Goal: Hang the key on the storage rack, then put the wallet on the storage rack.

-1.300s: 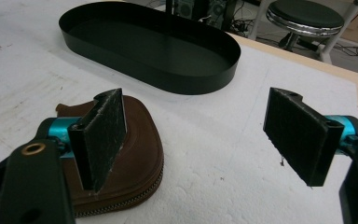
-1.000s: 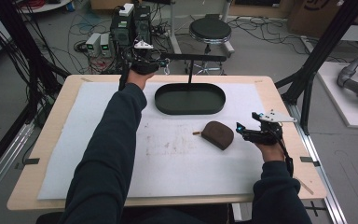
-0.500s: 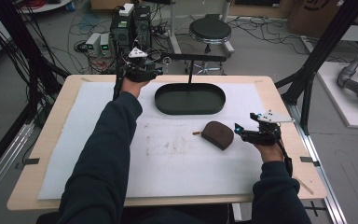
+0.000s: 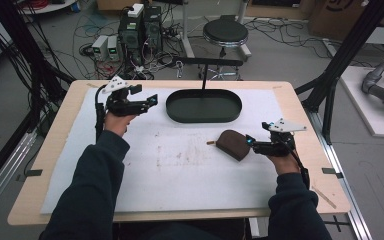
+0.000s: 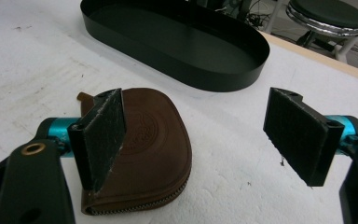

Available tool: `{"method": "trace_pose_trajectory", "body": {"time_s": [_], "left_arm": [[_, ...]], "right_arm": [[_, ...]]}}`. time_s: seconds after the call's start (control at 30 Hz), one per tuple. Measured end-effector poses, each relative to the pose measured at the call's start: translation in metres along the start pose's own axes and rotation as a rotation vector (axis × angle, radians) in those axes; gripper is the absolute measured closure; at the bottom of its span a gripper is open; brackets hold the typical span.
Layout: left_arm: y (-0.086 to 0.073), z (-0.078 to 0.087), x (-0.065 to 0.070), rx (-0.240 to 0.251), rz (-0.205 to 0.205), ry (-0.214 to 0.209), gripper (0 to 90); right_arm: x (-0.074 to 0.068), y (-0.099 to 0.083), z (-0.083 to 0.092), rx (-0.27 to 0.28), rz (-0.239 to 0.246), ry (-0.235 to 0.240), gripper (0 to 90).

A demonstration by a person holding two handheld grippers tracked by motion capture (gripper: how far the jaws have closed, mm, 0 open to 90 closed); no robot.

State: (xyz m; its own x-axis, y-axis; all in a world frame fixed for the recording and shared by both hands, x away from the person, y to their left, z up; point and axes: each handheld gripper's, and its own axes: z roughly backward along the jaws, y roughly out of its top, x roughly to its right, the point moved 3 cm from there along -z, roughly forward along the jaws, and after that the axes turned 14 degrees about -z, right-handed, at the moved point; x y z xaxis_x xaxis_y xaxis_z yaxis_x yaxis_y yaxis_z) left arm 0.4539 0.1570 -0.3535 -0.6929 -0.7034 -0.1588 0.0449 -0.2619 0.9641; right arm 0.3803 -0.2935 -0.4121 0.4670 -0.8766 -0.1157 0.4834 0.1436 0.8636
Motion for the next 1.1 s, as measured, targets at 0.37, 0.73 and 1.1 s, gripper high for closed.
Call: {"method": "trace_pose_trajectory", "body": {"time_s": [0.37,0.73,1.1], "left_arm": [[-0.033,0.055,0.010,-0.005,0.007,0.068,16.9],[-0.054,0.086,0.019,0.000,0.006,0.108,17.2],[-0.077,0.094,0.022,-0.031,0.019,0.106,17.1]], "right_arm": [[-0.005,-0.002,-0.009,-0.034,0.030,-0.004,21.2],[-0.013,-0.005,-0.007,-0.033,0.041,0.015,21.2],[-0.025,-0.011,-0.011,-0.049,0.085,0.024,21.1]]}}
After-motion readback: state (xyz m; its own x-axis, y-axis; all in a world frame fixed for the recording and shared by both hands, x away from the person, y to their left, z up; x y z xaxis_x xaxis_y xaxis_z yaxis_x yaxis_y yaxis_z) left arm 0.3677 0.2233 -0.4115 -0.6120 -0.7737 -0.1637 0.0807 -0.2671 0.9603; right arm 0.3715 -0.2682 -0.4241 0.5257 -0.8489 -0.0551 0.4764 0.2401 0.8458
